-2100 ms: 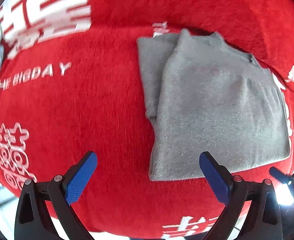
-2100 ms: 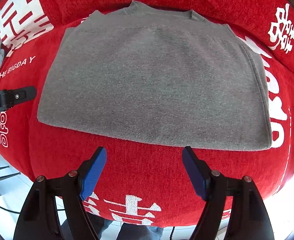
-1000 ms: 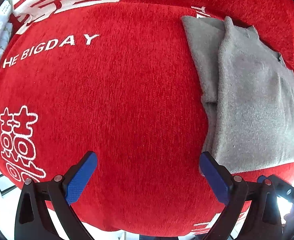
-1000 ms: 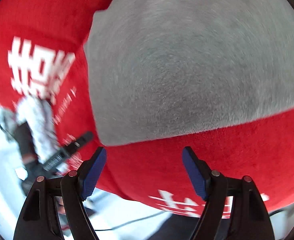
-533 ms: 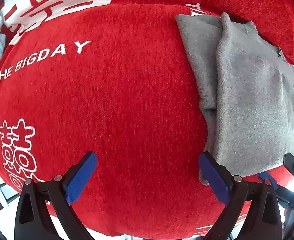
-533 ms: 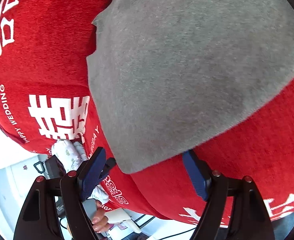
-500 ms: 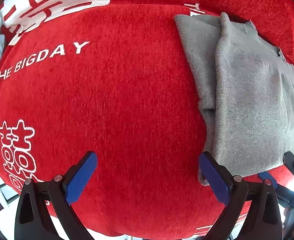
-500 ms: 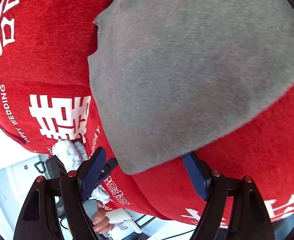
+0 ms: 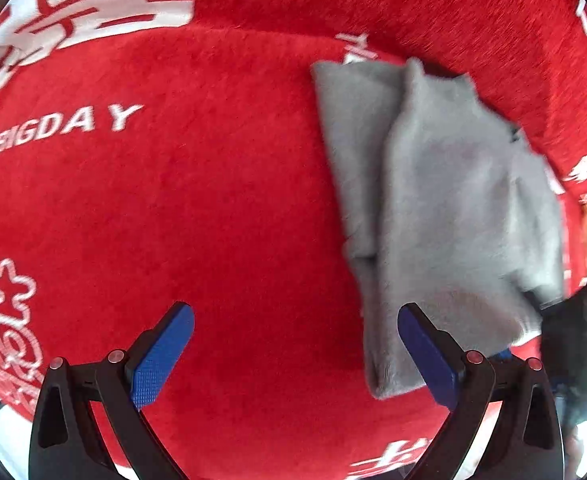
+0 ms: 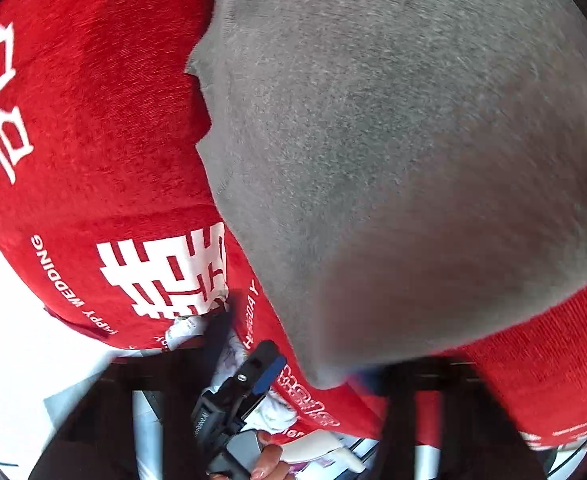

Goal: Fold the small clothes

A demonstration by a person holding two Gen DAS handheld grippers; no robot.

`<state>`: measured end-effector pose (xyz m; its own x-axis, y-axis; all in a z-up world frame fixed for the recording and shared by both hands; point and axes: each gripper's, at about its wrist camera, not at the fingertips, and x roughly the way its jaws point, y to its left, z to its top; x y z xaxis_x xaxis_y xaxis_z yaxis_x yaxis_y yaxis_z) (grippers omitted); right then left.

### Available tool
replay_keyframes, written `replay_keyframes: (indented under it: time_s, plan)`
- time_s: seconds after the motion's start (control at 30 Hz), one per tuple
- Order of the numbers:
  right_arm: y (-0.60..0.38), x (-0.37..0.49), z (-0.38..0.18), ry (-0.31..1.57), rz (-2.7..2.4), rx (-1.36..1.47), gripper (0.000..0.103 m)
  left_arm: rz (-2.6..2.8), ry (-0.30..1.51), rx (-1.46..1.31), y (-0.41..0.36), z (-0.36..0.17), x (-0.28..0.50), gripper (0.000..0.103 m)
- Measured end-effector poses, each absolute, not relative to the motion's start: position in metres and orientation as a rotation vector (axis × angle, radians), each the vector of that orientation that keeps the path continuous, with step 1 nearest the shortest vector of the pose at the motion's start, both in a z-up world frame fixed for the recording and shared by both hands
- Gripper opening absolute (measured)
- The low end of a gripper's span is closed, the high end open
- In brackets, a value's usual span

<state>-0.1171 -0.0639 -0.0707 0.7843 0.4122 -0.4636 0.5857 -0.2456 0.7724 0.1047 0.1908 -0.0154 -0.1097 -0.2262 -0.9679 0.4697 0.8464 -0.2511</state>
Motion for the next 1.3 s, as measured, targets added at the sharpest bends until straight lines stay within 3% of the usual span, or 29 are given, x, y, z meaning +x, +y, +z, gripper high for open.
replay_keyframes:
  time_s: [0.33,0.67,0.8,0.97,1.07,1.13,1.3]
  plan:
    - [-0.086,-0.112,-0.02,0.695,-0.05,1.734,0.008,-0.878,1.739,-0.123,0.128,-0.034,0.119,0.102]
    - [-0.075,-0.112,-0.029,0.835,-0.03,1.655,0.008,-0.904,1.662,0.01,0.057,-0.022,0.116,0.102]
    - [-0.068,-0.108,-0.037,1.002,-0.03,1.558,0.01,-0.834,1.62,0.162,0.05,-0.026,0.109,0.081]
    - [-0.064,-0.111,-0.039,1.209,0.022,1.45,0.015,-0.783,1.593,0.263,0.047,-0.032,0.096,0.08]
    - [-0.077,-0.119,-0.026,1.255,-0.001,1.347,0.026,-0.771,1.587,0.291,0.038,-0.034,0.088,0.081]
    - [-0.091,-0.123,-0.016,1.255,-0.033,1.301,0.056,-0.76,1.583,0.299,0.035,-0.035,0.087,0.081]
    - [-0.129,-0.121,0.004,1.212,-0.109,1.177,0.057,-0.733,1.59,0.299,0.029,-0.038,0.086,0.081]
